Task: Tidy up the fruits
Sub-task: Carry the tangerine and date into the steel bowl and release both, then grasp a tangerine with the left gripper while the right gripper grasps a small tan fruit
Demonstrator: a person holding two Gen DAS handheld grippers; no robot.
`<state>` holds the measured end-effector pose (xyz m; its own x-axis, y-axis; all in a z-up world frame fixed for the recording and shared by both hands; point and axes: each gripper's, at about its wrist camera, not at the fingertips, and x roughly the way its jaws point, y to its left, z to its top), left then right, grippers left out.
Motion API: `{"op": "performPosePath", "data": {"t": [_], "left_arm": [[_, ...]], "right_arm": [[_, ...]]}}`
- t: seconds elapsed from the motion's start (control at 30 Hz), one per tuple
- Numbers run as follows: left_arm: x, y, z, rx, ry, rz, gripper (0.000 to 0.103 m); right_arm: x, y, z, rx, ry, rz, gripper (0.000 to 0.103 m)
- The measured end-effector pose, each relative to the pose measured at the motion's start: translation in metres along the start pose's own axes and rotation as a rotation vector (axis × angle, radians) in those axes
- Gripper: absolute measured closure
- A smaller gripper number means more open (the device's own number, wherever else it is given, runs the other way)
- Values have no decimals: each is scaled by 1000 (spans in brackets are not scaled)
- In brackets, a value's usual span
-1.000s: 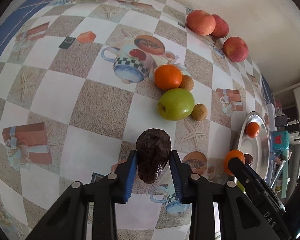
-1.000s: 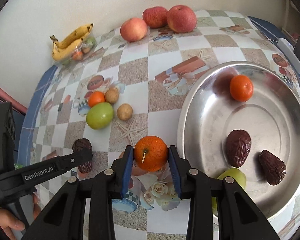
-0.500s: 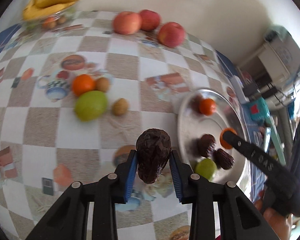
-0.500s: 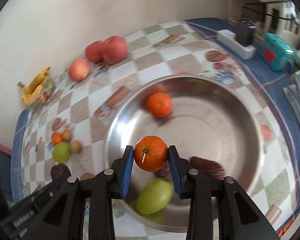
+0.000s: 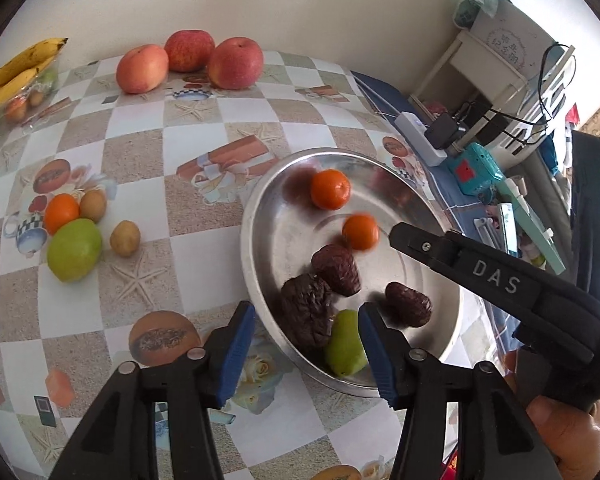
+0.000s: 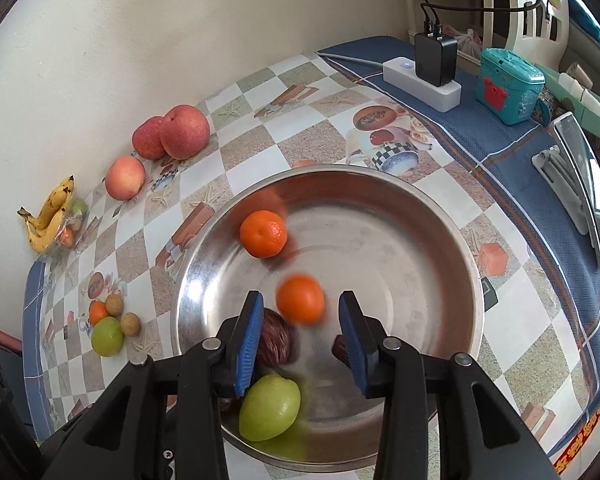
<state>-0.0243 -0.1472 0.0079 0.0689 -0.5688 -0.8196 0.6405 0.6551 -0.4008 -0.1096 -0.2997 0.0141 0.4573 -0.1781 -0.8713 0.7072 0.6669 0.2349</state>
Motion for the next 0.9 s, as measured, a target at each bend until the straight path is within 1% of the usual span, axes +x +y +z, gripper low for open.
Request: {"op": "performPosePath", "data": {"t": [0.03,0.07,0.13,0.17,0.2,0.27,0.3,0.37,0.4,0.47,0.53,0.63,0.7,0.83,0.9], "left_arm": [[0,2,-1,-7,3,9,46],[1,6,-1,-20,9,22,42],[2,16,-2,-62,24,56,27],[3,23,-2,-89,33,83,24],[3,31,-2,-121,39,113,19],[1,46,-3,-172,39,166,15],[-1,52,-3,-196,36,192,12],[-7,66,-4,-238,18,250,3],[-11,71,-4,-252,8,285,0],[-18,80,-5,-266,-10,359,0],[-22,89,-6,-276,-13,445,0],[-29,104,-7,-311,-19,521,0],[-35,113,-8,-341,-30,549,0],[-46,124,-7,-373,-62,579,0],[-50,126,-5,-378,-72,591,0]], "right_arm": [[0,1,0,-3,1,-1,62],[1,1,-1,-7,3,-2,62],[3,3,-1,-15,13,0,62],[4,5,-2,-23,22,0,58],[6,7,-3,-33,30,1,44],[8,12,-4,-53,40,8,31],[9,15,-5,-67,43,12,31],[10,23,-8,-103,48,9,30],[11,26,-8,-118,50,7,25],[13,32,-11,-145,53,2,17],[14,39,-13,-173,50,11,16],[12,49,-17,-219,27,24,15],[10,55,-18,-243,9,39,4],[9,62,-20,-246,1,90,4],[10,65,-21,-248,9,101,4]]}}
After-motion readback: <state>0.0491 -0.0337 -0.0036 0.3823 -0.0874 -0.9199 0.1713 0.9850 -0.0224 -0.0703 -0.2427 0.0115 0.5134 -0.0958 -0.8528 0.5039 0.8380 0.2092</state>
